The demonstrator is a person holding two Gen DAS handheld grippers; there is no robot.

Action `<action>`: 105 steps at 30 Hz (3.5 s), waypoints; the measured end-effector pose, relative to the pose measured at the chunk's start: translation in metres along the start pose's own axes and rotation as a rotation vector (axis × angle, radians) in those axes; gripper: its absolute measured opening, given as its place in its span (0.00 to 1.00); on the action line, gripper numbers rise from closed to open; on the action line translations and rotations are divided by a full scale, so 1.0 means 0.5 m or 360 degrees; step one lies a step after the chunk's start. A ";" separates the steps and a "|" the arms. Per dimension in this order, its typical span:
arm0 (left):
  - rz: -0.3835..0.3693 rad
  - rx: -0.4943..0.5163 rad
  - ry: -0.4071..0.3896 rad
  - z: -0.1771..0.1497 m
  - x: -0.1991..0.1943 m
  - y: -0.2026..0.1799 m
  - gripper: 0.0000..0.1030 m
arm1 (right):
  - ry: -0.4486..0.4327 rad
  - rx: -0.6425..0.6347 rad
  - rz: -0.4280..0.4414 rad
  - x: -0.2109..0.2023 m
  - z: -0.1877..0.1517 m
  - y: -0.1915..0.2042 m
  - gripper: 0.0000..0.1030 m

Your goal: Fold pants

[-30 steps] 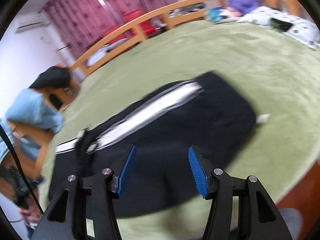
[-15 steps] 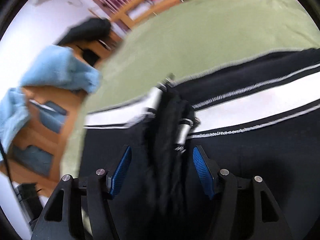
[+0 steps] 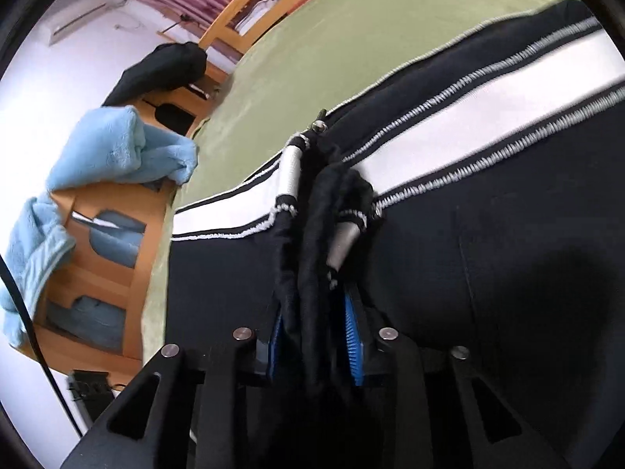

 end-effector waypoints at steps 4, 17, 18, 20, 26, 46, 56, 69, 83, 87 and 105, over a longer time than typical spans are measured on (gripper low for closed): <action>0.0055 0.0006 -0.0047 0.000 -0.002 0.006 0.56 | -0.0113 -0.0141 -0.0103 -0.072 -0.028 0.015 0.46; -0.0146 -0.0094 -0.0076 0.020 0.089 -0.007 0.63 | -0.0129 -0.0226 -0.0125 -0.128 -0.114 -0.019 0.52; -0.0143 -0.0147 -0.0081 0.022 0.097 0.001 0.62 | -0.0130 -0.0220 -0.0118 -0.130 -0.113 -0.021 0.52; -0.0192 -0.0201 -0.0100 0.029 0.090 0.002 0.62 | -0.0122 -0.0225 -0.0125 -0.127 -0.112 -0.019 0.52; -0.0225 -0.0180 -0.0171 0.032 0.095 -0.021 0.65 | -0.0146 -0.0261 -0.0204 -0.135 -0.110 -0.013 0.52; 0.0072 0.0149 -0.0421 0.080 -0.003 -0.221 0.14 | -0.0256 -0.0339 -0.0577 -0.269 -0.098 -0.091 0.33; -0.0122 0.0778 -0.0490 0.074 -0.035 -0.625 0.13 | -0.0485 -0.0088 -0.0626 -0.477 -0.060 -0.263 0.38; -0.0678 0.1126 0.0113 -0.139 0.223 -1.021 0.28 | -0.0620 0.0138 -0.0668 -0.650 -0.043 -0.407 0.40; -0.0056 0.0796 0.0138 -0.118 0.265 -0.686 0.43 | -0.0543 0.0155 -0.0457 -0.566 0.038 -0.462 0.55; 0.0006 0.0666 0.0193 -0.127 0.251 -0.594 0.43 | -0.0343 0.0204 -0.0367 -0.491 0.032 -0.476 0.55; -0.0056 0.0757 0.0372 -0.267 0.283 -0.595 0.51 | -0.0370 -0.0137 -0.0556 -0.500 0.061 -0.422 0.22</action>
Point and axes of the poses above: each gripper's, at about its wrist camera, not at the fingertips, and x roughly the way its jaws point, y to its left, z to its top, the point moved 2 cm from there along x, roughly the way its jaws point, and after that the axes turned 1 degree about -y, right-handed, at the moved point
